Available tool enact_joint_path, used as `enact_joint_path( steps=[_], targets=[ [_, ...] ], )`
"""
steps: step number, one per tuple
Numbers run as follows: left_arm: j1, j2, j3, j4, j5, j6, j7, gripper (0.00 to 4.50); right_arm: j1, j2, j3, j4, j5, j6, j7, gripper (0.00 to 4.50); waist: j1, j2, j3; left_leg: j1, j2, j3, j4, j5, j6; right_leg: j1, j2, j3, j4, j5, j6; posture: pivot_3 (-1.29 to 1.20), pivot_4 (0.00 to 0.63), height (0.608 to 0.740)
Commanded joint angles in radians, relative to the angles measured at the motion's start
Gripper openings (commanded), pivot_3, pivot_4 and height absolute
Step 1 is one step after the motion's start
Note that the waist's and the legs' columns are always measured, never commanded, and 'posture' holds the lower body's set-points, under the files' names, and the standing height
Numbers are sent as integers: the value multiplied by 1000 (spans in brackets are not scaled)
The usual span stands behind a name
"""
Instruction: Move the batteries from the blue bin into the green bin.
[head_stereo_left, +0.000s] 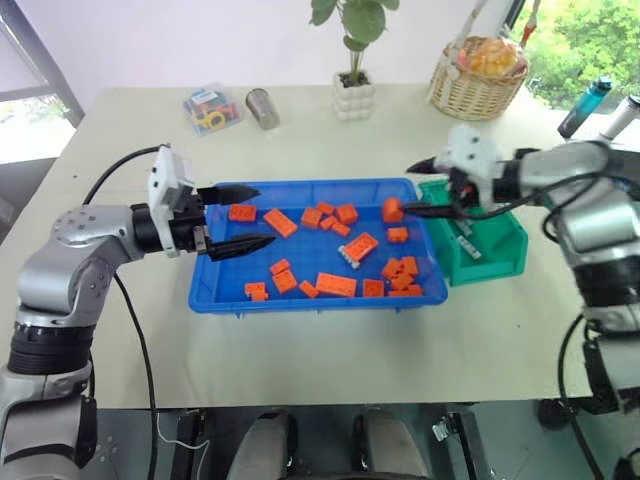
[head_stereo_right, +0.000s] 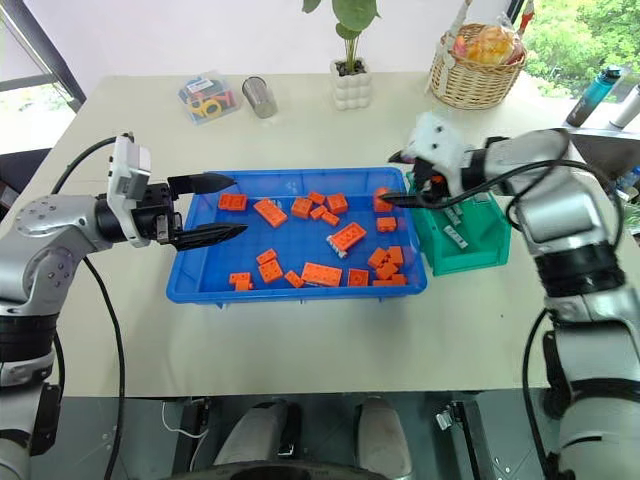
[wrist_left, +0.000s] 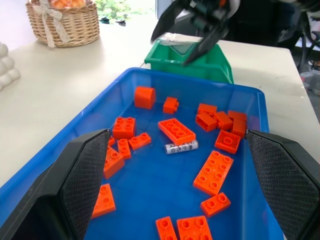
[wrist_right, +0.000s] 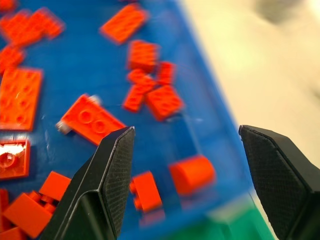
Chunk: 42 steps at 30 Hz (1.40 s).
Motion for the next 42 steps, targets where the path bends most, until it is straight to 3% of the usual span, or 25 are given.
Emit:
enact_joint_path(
  steps=[1, 13, 14, 17, 32, 36, 40, 42],
  targets=[
    [31, 13, 47, -76, -22, 2, 21, 4500, -77, 35, 68, 150, -93, -254, 91, 3420, -1, 0, 0, 0, 0, 0, 0, 0, 0, 0, 0, 0, 0, 0, 0, 0, 150, 737],
    [130, 37, 124, -188, -61, 42, 94, 4500, -286, 233, 175, 641, -255, -657, 224, 3420, -24, 0, 0, 0, 0, -2, 0, 0, 0, 0, 0, -1, -1, 0, 0, 0, 150, 737],
    [138, 37, 130, -198, -64, 44, 103, 4500, -306, 252, 184, 678, -278, -681, 218, 3683, -24, 0, 0, 0, 0, -2, 0, 0, -1, 0, 0, -1, -1, 0, 0, 0, 150, 737],
    [156, 37, 145, -220, -72, 51, 122, 4500, -349, 296, 197, 756, -323, -724, 196, 4417, -26, 0, 0, 0, 0, -2, 0, 1, -1, 0, 0, -1, -1, 0, 0, 0, 150, 737],
    [159, 39, 151, -231, -83, 52, 159, 4500, -402, 403, 196, 908, -428, -791, 158, 4417, -28, 0, 0, 0, 0, -2, 0, 1, -2, -2, 0, -1, 0, 0, 0, 0, 150, 737],
    [146, 38, 147, -227, -82, 53, 161, 4500, -400, 419, 173, 924, -418, -763, 167, 3221, -30, 0, 0, 0, 0, -2, 0, 1, -2, -2, 0, -1, 0, 0, 0, 0, 150, 737],
    [142, 41, 149, -222, -82, 55, 158, 4500, -397, 412, 132, 916, -380, -723, 183, 1312, -30, 0, 0, 0, 0, -2, 0, 1, -2, -2, 0, -1, 0, 0, 0, 0, 150, 737],
    [143, 41, 149, -222, -83, 56, 158, 4500, -397, 401, 99, 907, -349, -693, 212, 1312, -30, 0, 0, 0, 0, -2, 0, 1, -2, -2, 0, -1, 0, 0, 0, 0, 150, 737]
  ],
)
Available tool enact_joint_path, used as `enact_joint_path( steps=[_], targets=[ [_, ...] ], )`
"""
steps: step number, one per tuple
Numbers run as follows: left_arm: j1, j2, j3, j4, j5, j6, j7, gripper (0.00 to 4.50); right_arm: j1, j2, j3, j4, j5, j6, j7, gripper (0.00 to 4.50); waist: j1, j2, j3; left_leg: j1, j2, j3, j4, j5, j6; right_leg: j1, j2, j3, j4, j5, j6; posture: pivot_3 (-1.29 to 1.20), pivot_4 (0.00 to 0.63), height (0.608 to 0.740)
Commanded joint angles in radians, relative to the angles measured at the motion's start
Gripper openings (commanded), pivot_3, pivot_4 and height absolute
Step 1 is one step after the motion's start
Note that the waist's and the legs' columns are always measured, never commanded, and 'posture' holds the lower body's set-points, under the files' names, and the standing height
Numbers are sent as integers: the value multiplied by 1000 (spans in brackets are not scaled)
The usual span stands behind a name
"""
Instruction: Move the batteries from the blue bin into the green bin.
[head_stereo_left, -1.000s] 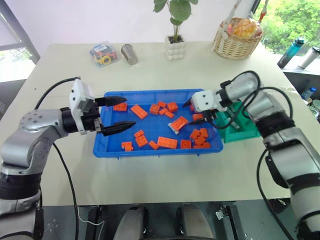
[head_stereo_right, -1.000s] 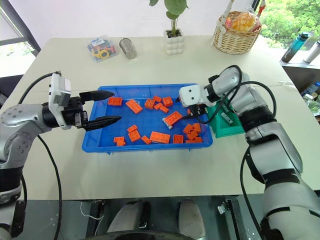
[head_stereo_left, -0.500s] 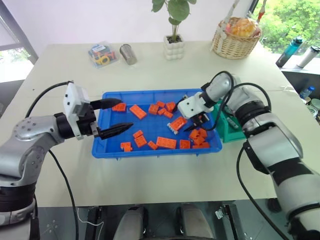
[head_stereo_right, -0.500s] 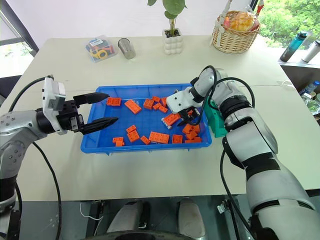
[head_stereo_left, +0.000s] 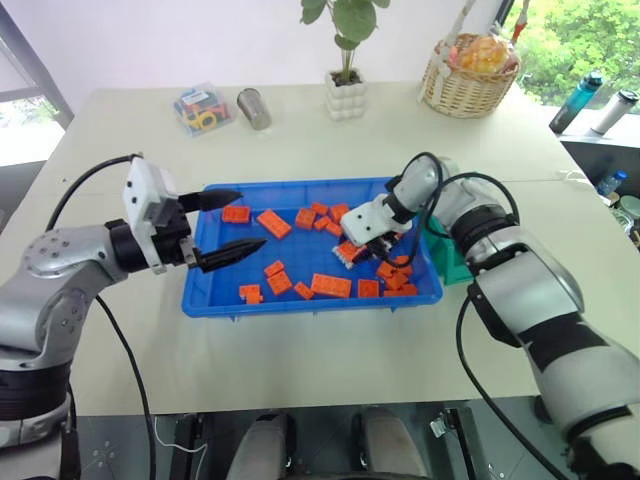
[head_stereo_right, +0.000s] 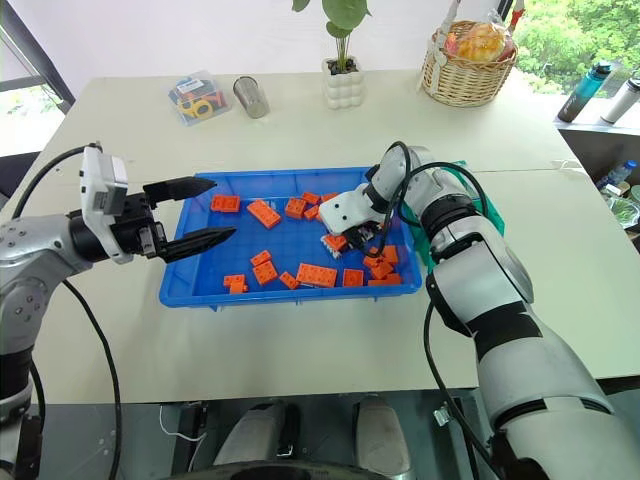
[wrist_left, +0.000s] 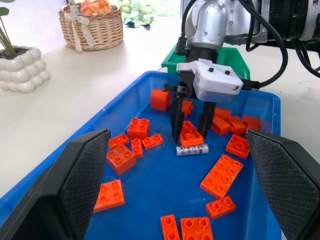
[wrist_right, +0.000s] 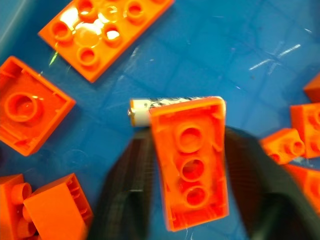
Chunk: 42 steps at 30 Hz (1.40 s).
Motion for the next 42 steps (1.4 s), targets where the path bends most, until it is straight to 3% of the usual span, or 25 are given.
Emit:
enact_joint_path(
  steps=[1, 5, 9, 14, 19, 27, 31, 35, 42],
  targets=[
    [-15, 14, 23, -8, -15, -6, -2, 4500, -22, -23, -80, -26, 77, 53, 53, 1312, 0, 0, 0, 0, 0, 0, 0, 0, 0, 0, 0, 0, 0, 0, 0, 0, 150, 737],
    [-28, 8, 10, 6, -10, -11, -7, 4500, -32, -5, -147, -73, 148, 126, 83, 1312, -2, 0, 0, 0, 0, 0, 0, 0, 0, 0, 0, 0, 0, 0, 0, 0, 150, 737],
    [-69, -2, -19, 33, -1, -19, -15, 4500, -27, 122, -207, -190, 219, 295, -17, 1312, -15, 0, 0, 0, 1, 0, 0, 0, -1, 0, 0, 0, 1, 0, 0, 0, 150, 737],
    [-97, -2, -32, 55, 3, -21, -24, 4500, 57, 215, -194, -386, 213, 493, -128, 1312, -25, 0, 0, 0, 0, -2, -1, 1, -1, -6, 1, 0, 11, 0, 0, 0, 150, 737],
    [-104, -1, -37, 61, 3, -23, -34, 4500, 172, 225, -177, -632, 162, 723, -299, 3557, -17, 0, 0, 0, -3, -7, 0, 1, -1, -8, -1, 1, 19, 0, 0, 0, 150, 737],
    [-107, 1, -43, 67, -7, -13, -54, 4500, 487, 17, -230, -1254, 165, 1284, -344, 3557, -11, 0, 0, -1, -7, -14, -1, 1, -1, -6, -2, 1, 20, 0, 0, 0, 150, 737],
    [-120, -10, -60, 65, -17, -5, -65, 4500, 606, -9, -251, -1443, 192, 1521, -417, 3557, 0, 0, 0, -1, -7, -14, -2, 1, -1, -7, -1, 1, 20, 0, 0, 0, 150, 737],
    [-137, -20, -79, 72, -12, -5, -80, 4500, 658, 3, -239, -1516, 225, 1625, -484, 3557, 7, 0, 0, -1, -7, -16, -2, 1, -1, -9, -1, 2, 18, 0, 0, 0, 150, 737],
    [-161, -28, -106, 86, -16, -8, -125, 4500, 681, -3, -194, -1411, 241, 1575, -595, 3557, 13, -1, 0, -1, -13, -19, -1, 1, -1, -9, -4, 2, 17, 0, 0, 0, 150, 737]
  ],
)
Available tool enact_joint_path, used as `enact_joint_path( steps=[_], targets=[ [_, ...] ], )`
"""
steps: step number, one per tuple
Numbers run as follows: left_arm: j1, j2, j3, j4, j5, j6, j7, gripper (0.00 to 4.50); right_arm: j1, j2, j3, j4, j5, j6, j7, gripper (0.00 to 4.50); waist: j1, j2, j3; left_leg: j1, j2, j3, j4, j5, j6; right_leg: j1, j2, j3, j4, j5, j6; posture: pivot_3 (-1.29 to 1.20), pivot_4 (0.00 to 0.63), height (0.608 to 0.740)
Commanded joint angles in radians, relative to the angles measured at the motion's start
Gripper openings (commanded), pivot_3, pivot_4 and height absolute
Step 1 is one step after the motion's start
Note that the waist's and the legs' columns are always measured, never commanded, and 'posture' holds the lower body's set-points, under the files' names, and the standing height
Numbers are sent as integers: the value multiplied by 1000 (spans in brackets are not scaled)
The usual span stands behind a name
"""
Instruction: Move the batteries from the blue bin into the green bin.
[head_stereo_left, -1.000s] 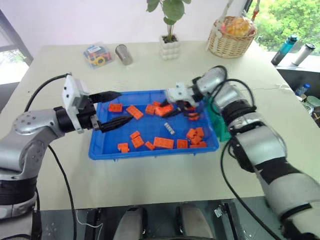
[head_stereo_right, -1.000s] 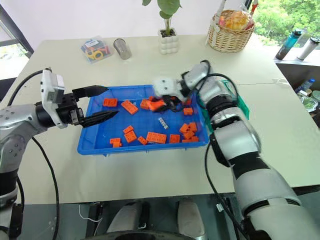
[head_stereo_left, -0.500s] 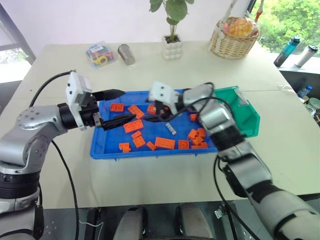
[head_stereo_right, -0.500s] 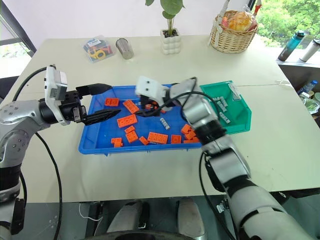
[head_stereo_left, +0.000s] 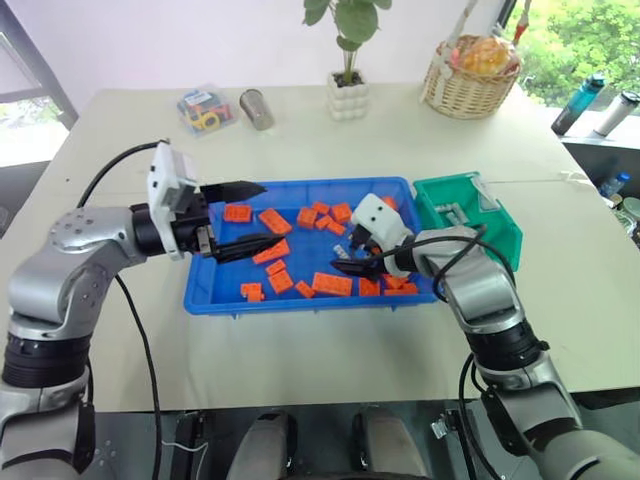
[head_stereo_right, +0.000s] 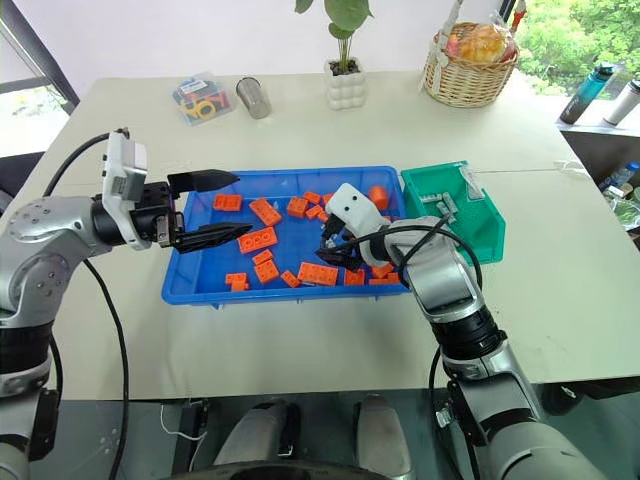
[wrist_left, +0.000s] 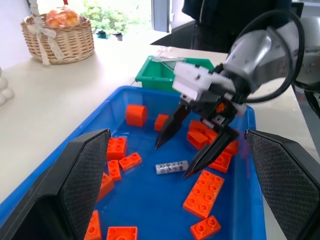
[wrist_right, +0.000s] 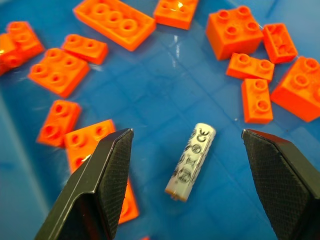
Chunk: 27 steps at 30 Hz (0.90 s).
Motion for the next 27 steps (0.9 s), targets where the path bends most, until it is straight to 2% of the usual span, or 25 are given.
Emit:
enact_joint_path(
  steps=[1, 4, 8, 14, 19, 23, 26, 27],
  targets=[
    [-14, 2, -6, -11, -14, -10, -33, 4500, 16, -18, 19, 39, 13, -48, -39, 3557, 0, 0, 0, 0, -1, -1, 0, 0, 0, 0, -1, 0, 0, 0, 0, 0, 150, 737],
    [-19, 7, -10, -6, -15, -14, -64, 4500, 33, -37, 35, 76, 20, -83, -51, 2737, -2, 0, 0, 0, -4, -2, 0, 0, 0, 0, -3, 0, 1, 0, 0, 0, 150, 737],
    [-23, 12, -11, -3, -12, -23, -92, 4500, 37, -55, 27, 58, 43, -87, -57, 792, -2, 0, 0, 0, -4, -2, 0, 0, 0, 1, -3, 0, 0, 0, 0, 0, 150, 737],
    [4, 12, -13, -6, 7, -54, -122, 4500, -39, -68, -196, -41, 169, 57, -93, 792, -1, 0, 0, 0, -4, -2, 0, 0, 0, 1, -3, 0, 1, 0, 0, 0, 150, 737],
    [26, 8, -12, -5, 15, -75, -124, 4500, -81, -201, -425, -27, 217, 165, -143, 792, 9, 0, 0, 0, -4, -3, 0, 0, 0, 1, -4, 0, 0, 0, 0, 0, 150, 737],
    [24, -2, -17, 12, 26, -92, -123, 4500, -39, -314, -486, -2, 239, 166, -152, 792, 20, 0, 0, 0, -5, -2, -1, 0, 0, 1, -4, 0, -1, 0, 0, 0, 150, 737],
    [11, -15, -28, 28, 35, -105, -123, 4500, 14, -348, -497, 10, 249, 161, -172, 792, 20, 0, 0, 0, -5, 0, -1, 0, 1, 1, -4, 0, -1, 0, 0, 0, 150, 737],
    [6, -19, -32, 32, 38, -108, -124, 4500, 30, -351, -495, 11, 249, 152, -182, 1035, 20, 0, 0, 0, -5, 0, 0, 0, 1, 1, -4, 0, 0, 0, 0, 0, 150, 737]
  ],
)
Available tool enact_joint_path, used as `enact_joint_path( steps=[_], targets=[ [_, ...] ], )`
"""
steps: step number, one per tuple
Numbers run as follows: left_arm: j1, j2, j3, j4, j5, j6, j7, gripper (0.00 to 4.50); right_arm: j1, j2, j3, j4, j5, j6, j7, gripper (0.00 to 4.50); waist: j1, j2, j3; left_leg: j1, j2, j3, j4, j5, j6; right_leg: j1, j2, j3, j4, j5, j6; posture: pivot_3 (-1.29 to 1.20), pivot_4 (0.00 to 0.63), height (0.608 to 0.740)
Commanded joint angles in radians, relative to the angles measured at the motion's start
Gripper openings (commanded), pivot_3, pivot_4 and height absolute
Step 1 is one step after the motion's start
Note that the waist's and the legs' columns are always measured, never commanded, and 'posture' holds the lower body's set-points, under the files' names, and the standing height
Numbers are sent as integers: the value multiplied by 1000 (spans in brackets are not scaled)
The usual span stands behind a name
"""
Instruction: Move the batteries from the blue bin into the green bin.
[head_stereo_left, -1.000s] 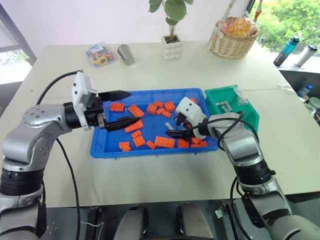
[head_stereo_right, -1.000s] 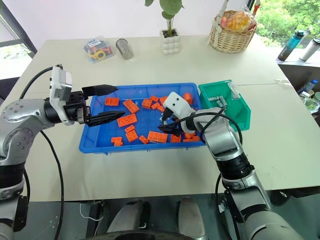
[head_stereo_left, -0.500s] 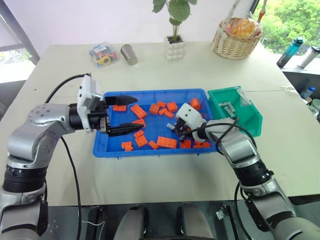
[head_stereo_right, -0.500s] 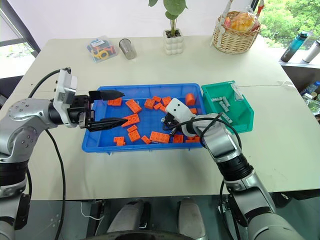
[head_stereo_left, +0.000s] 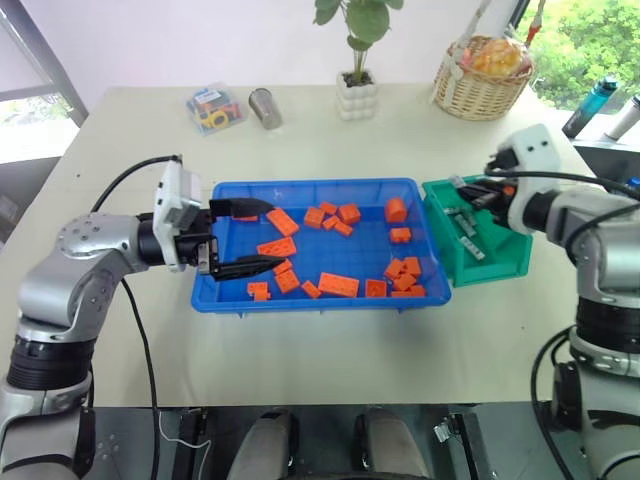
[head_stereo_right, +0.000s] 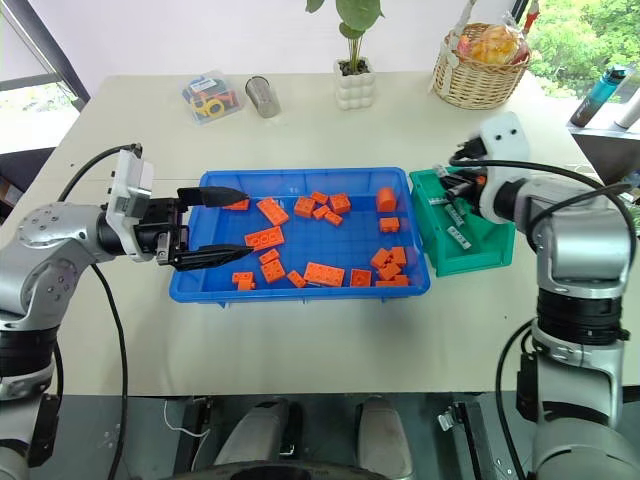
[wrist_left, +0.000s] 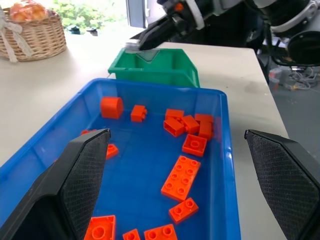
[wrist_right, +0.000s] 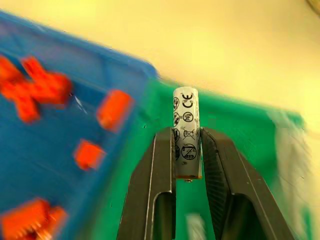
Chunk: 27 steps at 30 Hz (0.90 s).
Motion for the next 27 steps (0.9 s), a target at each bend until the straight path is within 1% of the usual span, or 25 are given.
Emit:
enact_joint_path(
  steps=[1, 2, 3, 5, 7, 10, 14, 16, 18, 21, 22, 23, 27],
  targets=[
    [-27, -9, -3, 10, 8, -29, -4, 4500, 41, -21, -18, -6, 12, -34, -34, 1323, 0, 0, 0, 0, 0, 0, 0, 0, 0, 0, 0, 0, 0, 0, 0, 0, 150, 737],
    [-33, -12, -7, 14, 10, -29, -4, 4500, 57, -33, -9, -2, 3, -69, -41, 1638, 0, 0, 0, 0, 0, 1, 0, 0, 0, 0, 0, 0, 1, 0, 0, 0, 150, 737],
    [-36, -13, -9, 18, 11, -30, -6, 4500, 68, -41, -2, -1, -2, -94, -47, 2059, 0, 0, 0, 0, 0, 1, 0, 0, 0, 0, 0, 0, 1, 0, 0, 0, 150, 737],
    [-42, 5, -14, 25, -2, -1, -30, 4500, 103, -70, -14, -2, 11, -168, -24, 3082, 2, 0, 0, 0, 0, 1, 0, 0, 0, 0, 0, 0, 1, 0, 0, 0, 150, 737],
    [-45, 17, 1, 32, -4, 11, -32, 4500, 175, -102, -82, -26, 80, -266, 73, 4015, 3, 0, 0, 0, 0, 1, 0, 0, 0, 0, 0, 0, 1, 0, 0, 0, 150, 737],
    [-48, 29, 31, 43, -2, 10, -17, 4500, 272, -157, -179, -33, 156, -390, 198, 4015, 5, 0, 0, 0, 0, 0, 1, 0, 1, 1, 0, 0, 0, 0, 0, 0, 150, 737],
    [-40, 78, 89, 62, -16, 30, -15, 4500, 386, -255, -305, 10, 234, -519, 365, 4015, 4, 0, 0, 0, 0, 0, 1, 0, 1, 3, 0, 0, -1, 0, 0, 0, 150, 737],
    [-36, 123, 131, 90, -17, 32, -28, 4500, 436, -322, -385, 73, 275, -572, 482, 4015, 3, 0, 0, 0, 1, 0, 1, 0, 1, 3, 0, 0, -1, 0, 0, 0, 150, 737],
    [-40, 151, 155, 119, -12, 24, -32, 4500, 466, -373, -426, 150, 292, -608, 547, 4015, 3, 0, 0, 1, 1, 0, 1, 0, 1, 4, 0, 0, -2, 0, 0, 0, 150, 737],
    [-46, 195, 171, 164, 1, 12, -55, 4500, 486, -421, -428, 253, 296, -659, 614, 4015, 4, 0, 0, 3, 1, 0, 1, -1, 2, 8, 0, -1, -5, 0, 0, 0, 150, 737],
    [-44, 209, 174, 180, 9, 2, -66, 4500, 491, -431, -419, 273, 290, -685, 628, 4015, 5, 0, 0, 4, 1, 0, 1, -1, 2, 11, 0, -1, -9, 0, 0, 0, 150, 737],
    [-42, 221, 177, 193, 16, -7, -74, 4500, 495, -436, -406, 285, 284, -706, 635, 4015, 6, 0, 0, 4, 1, 0, 1, -1, 2, 14, 1, -1, -17, 0, 0, 0, 150, 737],
    [-36, 246, 190, 212, 17, -10, -79, 4500, 489, -422, -363, 286, 286, -754, 620, 4015, 5, 0, 0, 4, 2, 0, 1, -1, 2, 15, 2, -1, -18, -1, 1, 0, 150, 737]
  ],
)
